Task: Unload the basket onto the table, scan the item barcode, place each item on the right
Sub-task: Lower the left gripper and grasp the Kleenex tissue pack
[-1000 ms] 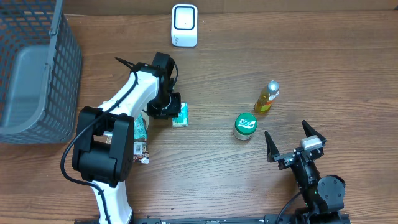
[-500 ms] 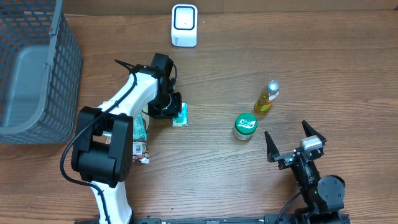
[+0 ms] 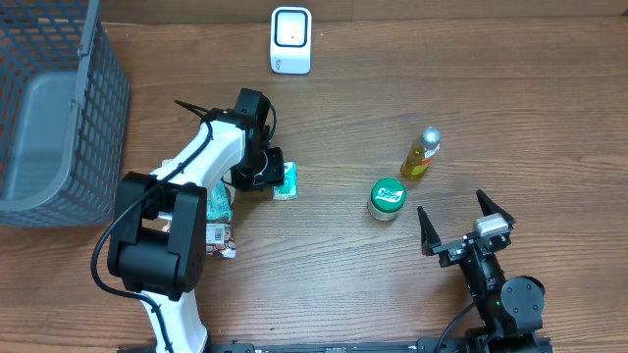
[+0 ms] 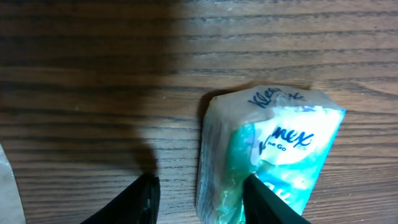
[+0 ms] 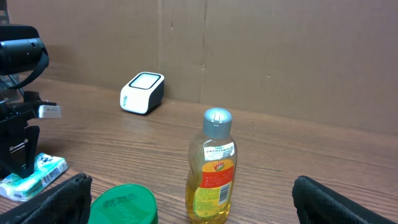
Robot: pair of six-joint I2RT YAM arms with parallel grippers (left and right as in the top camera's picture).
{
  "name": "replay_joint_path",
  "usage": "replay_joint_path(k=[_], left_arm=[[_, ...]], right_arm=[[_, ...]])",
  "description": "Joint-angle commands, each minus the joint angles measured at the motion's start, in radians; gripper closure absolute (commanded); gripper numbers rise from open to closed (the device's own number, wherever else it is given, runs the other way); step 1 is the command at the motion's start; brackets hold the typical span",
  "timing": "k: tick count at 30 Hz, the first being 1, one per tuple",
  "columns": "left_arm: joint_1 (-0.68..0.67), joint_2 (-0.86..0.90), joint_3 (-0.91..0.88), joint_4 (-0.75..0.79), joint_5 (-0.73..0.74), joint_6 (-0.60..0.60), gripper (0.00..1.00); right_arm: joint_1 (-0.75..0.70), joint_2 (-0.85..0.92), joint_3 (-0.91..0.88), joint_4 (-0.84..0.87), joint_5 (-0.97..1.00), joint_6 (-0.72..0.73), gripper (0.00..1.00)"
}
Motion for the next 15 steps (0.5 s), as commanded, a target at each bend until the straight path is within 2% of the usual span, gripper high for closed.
replay_joint_path(k=[1,6,15], left_arm=[[-0.005,0.022,-0.032,-0.006,-0.018,-0.006,0.6],[0.023,-0.003,-0.013,-0.008,0.086,0.015,0.64],[0.067,-0.054,-0.005,-0.043,0.091,0.039,0.57]], right_arm=[[-0.003,-0.01,-0.011,0.003,0.006,0.002,0.0],[-0.003,-0.01,-0.011,0.003,0.006,0.002,0.0],[-0.003,-0.01,-0.011,0.003,0.006,0.003,0.0]])
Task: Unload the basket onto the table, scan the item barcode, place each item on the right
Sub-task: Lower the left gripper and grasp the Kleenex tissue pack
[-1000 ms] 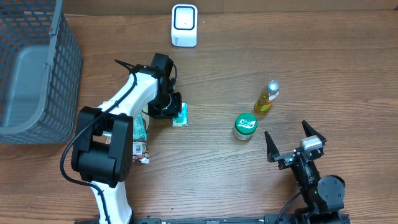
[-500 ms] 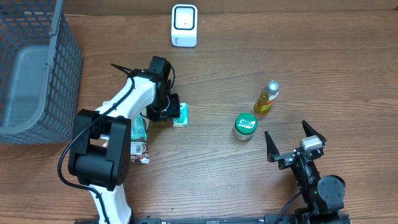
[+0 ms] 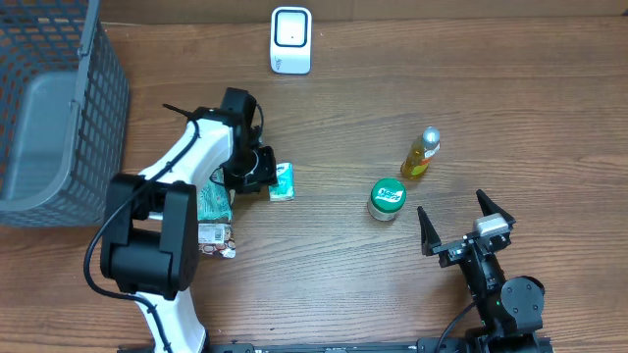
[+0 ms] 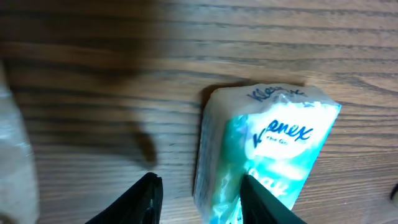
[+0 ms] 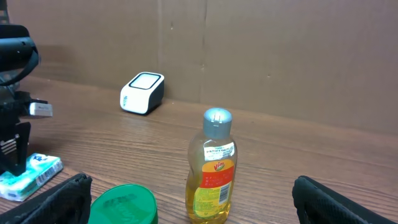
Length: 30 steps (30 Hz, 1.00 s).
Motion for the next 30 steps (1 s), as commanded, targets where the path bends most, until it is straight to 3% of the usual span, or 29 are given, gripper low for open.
replay_joint_path(k=[1,9,30], left_arm=[[0.005,-0.042,-0.005,-0.005,0.016,0.037,0.56],[0.03,-0.042,0.002,0.021,0.122,0.037,0.61],[0.01,-0.036,-0.047,0.07,0.063,0.058,0.61]], right_arm=[[-0.003,-0.01,-0.011,0.003,0.006,0.002,0.0],[-0.003,-0.01,-0.011,0.003,0.006,0.002,0.0],[-0.003,-0.01,-0.011,0.003,0.006,0.002,0.0]])
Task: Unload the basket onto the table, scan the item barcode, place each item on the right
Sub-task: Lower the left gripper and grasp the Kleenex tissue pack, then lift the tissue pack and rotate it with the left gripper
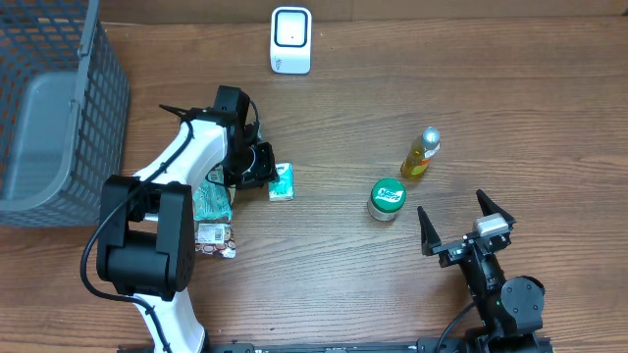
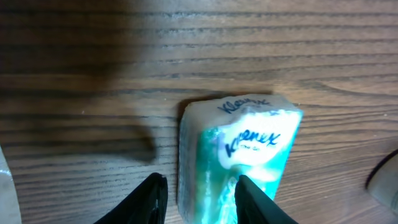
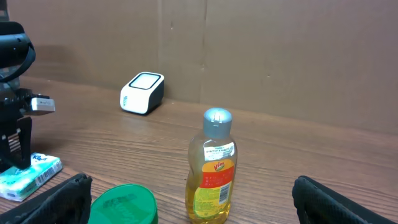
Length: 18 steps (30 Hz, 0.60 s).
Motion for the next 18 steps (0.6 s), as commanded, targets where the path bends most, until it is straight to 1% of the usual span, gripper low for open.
replay_joint_path(k=[1,11,15,18], left_arm=[[-0.008,-0.027,-0.032,0.016,-0.01,0.015,0.61],[-0.007,-0.026,-0.04,0.028,-0.016,0.015,0.62],[-0.008,-0.024,-0.068,0.074,-0.018,0.015,0.62],[-0.008,-0.024,-0.111,0.114,-0.018,-0.001,0.67]], right_arm=[[-0.003,-0.01,-0.011,0.003,0.006,0.002,0.0],[-0.003,-0.01,-0.011,0.003,0.006,0.002,0.0],[-0.003,-0.01,-0.011,0.003,0.006,0.002,0.0],[-0.003,-0.01,-0.011,0.003,0.006,0.002,0.0]])
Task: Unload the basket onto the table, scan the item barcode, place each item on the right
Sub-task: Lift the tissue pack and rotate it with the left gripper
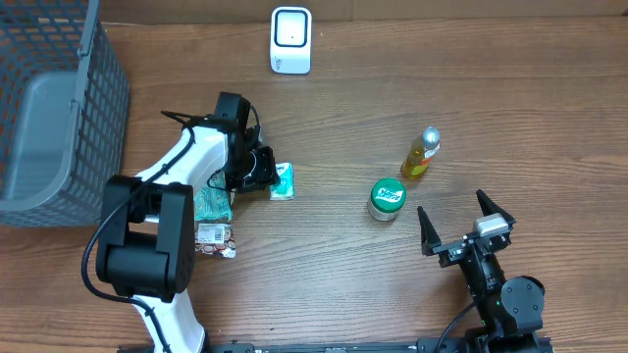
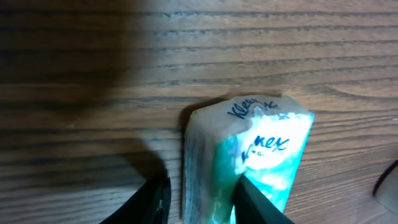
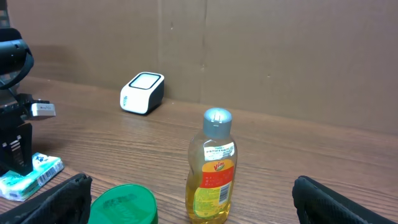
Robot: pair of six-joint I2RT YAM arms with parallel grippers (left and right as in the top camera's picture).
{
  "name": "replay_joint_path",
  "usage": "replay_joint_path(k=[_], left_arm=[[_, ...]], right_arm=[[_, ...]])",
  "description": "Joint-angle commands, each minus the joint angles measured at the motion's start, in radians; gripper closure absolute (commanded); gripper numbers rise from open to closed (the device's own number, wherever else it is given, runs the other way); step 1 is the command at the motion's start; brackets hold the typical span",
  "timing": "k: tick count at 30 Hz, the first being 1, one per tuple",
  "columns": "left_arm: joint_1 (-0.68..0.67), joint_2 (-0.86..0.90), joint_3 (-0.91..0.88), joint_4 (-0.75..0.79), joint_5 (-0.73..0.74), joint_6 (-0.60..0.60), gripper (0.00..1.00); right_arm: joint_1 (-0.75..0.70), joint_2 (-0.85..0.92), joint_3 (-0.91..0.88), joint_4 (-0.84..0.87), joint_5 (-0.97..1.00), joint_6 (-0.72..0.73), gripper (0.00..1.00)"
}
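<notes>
A teal and white Kleenex tissue pack (image 1: 284,181) lies flat on the wooden table, left of centre. In the left wrist view the pack (image 2: 249,162) fills the lower middle. My left gripper (image 2: 202,205) stands open low over it. One finger rests on the wood just left of the pack's edge, the other over its printed top. The white barcode scanner (image 1: 291,40) sits at the table's far edge, also visible in the right wrist view (image 3: 142,93). My right gripper (image 1: 466,227) is open and holds nothing near the front right.
A yellow Vim bottle (image 1: 420,152) and a green-lidded jar (image 1: 387,197) stand right of centre. A grey mesh basket (image 1: 49,108) fills the far left. Two small packets (image 1: 211,206) lie beside the left arm.
The left gripper has shifted slightly, so the pack now sits a little right and more tilted in the wrist view. The pack still lies on the table. The right arm has not moved.
At each moment my left gripper was low over the tissue pack's left edge. Its wrist moved a little leftward and the gap between its fingers narrowed somewhat. The pack stayed in the same spot on the table. The right gripper stayed open and still.
</notes>
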Motion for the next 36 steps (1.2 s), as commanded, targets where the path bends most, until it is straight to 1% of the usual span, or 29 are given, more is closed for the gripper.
replay_joint_path(k=[1,2,3,4,5,8,11,17,19,22,25,28,32,36], left_arm=[[-0.008,-0.014,-0.057,0.028,-0.026,-0.003,0.69],[-0.008,-0.014,-0.069,0.033,-0.027,-0.008,0.7],[-0.008,-0.014,-0.077,0.035,-0.024,-0.008,0.76],[-0.008,-0.014,-0.081,0.034,-0.024,-0.007,0.87],[-0.007,-0.014,-0.081,0.03,-0.023,-0.007,0.95],[0.0,-0.023,-0.074,0.029,0.005,-0.007,0.96],[0.025,-0.036,-0.044,0.023,0.118,0.002,0.96],[0.13,-0.048,0.027,0.029,0.589,0.114,0.96],[0.169,-0.048,0.029,0.038,0.713,0.12,0.96],[0.21,-0.048,0.029,0.038,0.872,0.165,0.96],[0.227,-0.048,0.029,0.038,1.055,0.231,0.96],[0.229,-0.048,0.029,0.044,1.206,0.278,0.96],[0.228,-0.048,0.029,0.048,1.226,0.261,0.96],[0.222,-0.054,0.029,-0.011,1.226,0.256,0.96]], right_arm=[[-0.003,-0.01,-0.011,0.003,0.006,0.002,0.0],[-0.003,-0.01,-0.011,0.003,0.006,0.002,0.0],[-0.003,-0.01,-0.011,0.003,0.006,0.002,0.0],[-0.003,-0.01,-0.011,0.003,0.006,0.002,0.0],[-0.003,-0.01,-0.011,0.003,0.006,0.002,0.0],[-0.003,-0.01,-0.011,0.003,0.006,0.002,0.0],[-0.003,-0.01,-0.011,0.003,0.006,0.003,0.0],[-0.003,-0.01,-0.011,0.003,0.006,0.003,0.0],[-0.003,-0.01,-0.011,0.003,0.006,0.002,0.0],[-0.003,-0.01,-0.011,0.003,0.006,0.002,0.0],[-0.003,-0.01,-0.011,0.003,0.006,0.002,0.0],[-0.003,-0.01,-0.011,0.003,0.006,0.002,0.0],[-0.003,-0.01,-0.011,0.003,0.006,0.002,0.0],[-0.003,-0.01,-0.011,0.003,0.006,0.002,0.0]])
